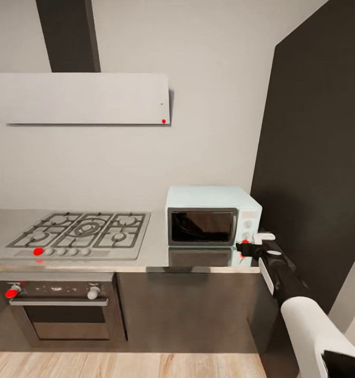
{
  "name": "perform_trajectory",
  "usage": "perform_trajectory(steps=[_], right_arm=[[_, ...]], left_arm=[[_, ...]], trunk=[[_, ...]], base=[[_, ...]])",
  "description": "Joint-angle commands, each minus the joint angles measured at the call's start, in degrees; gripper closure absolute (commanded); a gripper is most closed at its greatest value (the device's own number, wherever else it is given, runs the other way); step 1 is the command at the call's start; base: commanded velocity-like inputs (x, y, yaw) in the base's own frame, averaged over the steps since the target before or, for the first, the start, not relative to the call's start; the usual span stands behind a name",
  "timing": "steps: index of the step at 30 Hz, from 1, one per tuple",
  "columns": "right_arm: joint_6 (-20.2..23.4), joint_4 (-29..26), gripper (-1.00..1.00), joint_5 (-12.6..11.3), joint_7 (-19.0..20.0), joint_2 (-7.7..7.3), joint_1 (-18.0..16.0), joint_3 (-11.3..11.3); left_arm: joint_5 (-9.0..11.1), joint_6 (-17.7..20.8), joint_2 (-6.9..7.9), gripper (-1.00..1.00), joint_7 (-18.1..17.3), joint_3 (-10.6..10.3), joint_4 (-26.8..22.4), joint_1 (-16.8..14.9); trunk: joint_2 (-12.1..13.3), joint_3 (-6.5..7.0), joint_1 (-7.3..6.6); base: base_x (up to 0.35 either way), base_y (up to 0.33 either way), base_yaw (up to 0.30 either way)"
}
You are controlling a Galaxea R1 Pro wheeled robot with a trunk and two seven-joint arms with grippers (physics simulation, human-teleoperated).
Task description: In the kitchen, take the popcorn bag from the countertop, put it into the microwave, and heat it until the popcorn is cooked so the cooked popcorn ends up inside the bag.
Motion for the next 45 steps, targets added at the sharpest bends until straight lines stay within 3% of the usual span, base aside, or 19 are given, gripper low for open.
perform_trajectory(steps=[1,35,39,45], right_arm=[[0.1,0.4,-1.00,0.6,0.5,0.03,0.0,-0.2],[-3.0,4.0,-1.00,1.3,2.5,-0.97,0.0,-0.1],[-3.3,4.1,-1.00,0.7,2.7,-2.85,-0.1,-0.1],[-4.7,5.7,-1.00,0.7,2.7,-3.04,0.0,-0.1]], left_arm=[[0.4,-0.1,-0.01,-1.00,0.2,-0.5,0.0,0.0],[0.0,-0.1,-0.11,-1.00,0.2,-0.5,0.0,0.0],[0.0,-0.1,-0.11,-1.00,0.2,-0.5,0.0,0.0],[0.1,-0.1,-0.11,-1.00,0.2,-0.5,0.0,0.0]], trunk=[[-0.1,-0.09,0.01],[-0.1,-0.09,0.01],[-0.1,-0.09,0.01],[-0.1,-0.09,0.01]], base=[[0.010,0.000,0.000],[0.063,-0.040,0.000],[0.000,-0.026,0.000],[0.000,-0.199,0.000]])
